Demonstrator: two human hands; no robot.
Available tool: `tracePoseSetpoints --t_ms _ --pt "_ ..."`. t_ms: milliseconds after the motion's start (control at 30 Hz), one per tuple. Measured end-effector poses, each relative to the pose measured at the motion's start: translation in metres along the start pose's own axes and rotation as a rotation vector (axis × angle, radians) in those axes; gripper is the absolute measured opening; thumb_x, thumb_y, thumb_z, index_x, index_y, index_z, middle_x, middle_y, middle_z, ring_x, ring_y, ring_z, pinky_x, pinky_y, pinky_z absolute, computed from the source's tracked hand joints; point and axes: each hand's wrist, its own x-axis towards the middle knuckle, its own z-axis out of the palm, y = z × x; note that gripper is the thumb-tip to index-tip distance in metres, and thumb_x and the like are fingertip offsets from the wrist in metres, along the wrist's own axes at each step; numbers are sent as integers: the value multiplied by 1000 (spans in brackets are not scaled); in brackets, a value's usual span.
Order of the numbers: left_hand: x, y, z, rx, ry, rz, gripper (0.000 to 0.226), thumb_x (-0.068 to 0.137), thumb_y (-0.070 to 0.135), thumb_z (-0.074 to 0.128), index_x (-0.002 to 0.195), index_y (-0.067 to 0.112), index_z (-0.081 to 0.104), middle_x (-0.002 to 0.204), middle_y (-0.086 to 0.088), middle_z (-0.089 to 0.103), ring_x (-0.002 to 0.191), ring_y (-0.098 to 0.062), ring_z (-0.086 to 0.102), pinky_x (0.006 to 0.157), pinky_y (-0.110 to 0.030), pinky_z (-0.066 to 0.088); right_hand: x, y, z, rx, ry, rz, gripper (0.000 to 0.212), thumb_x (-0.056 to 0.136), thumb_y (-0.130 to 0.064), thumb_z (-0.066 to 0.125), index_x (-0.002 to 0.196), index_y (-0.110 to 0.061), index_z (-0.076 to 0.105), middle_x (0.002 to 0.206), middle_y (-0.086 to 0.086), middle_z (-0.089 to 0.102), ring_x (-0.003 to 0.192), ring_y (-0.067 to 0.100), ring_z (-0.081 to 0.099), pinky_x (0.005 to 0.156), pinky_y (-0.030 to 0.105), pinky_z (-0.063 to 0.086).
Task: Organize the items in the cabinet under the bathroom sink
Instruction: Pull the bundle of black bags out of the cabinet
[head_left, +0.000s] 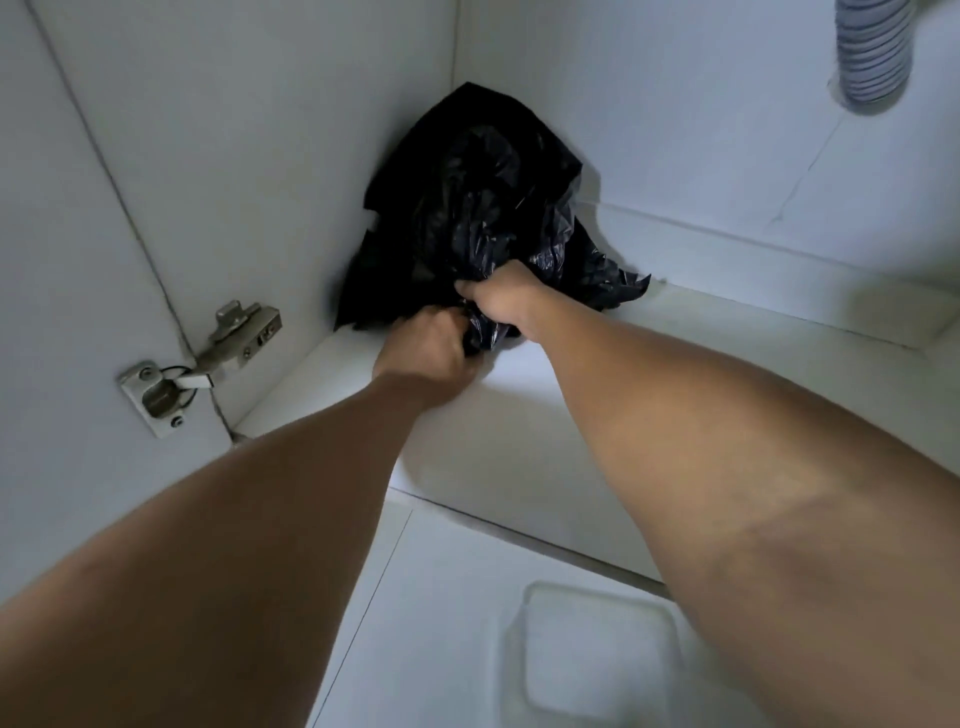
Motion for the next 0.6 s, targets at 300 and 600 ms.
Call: tracePoseSetpoints --t_ms 300,600 --pt "-83 23 -23 -260 -283 -72 48 70 68 46 102 35 62 103 -8 66 103 -32 61 84 -35 52 -82 19 -10 -337 -1 -111 12 94 -17 58 86 -9 54 102 16 67 88 32 61 71 30 42" --pt "-170 32 -136 -198 425 -390 55 86 60 62 122 20 54 115 -1 55 109 -22 53 93 -41 49 -203 21 12 -373 -45 -255 22 92 -14 58 111 -4 62 112 15 63 95 34 60 83 35 52"
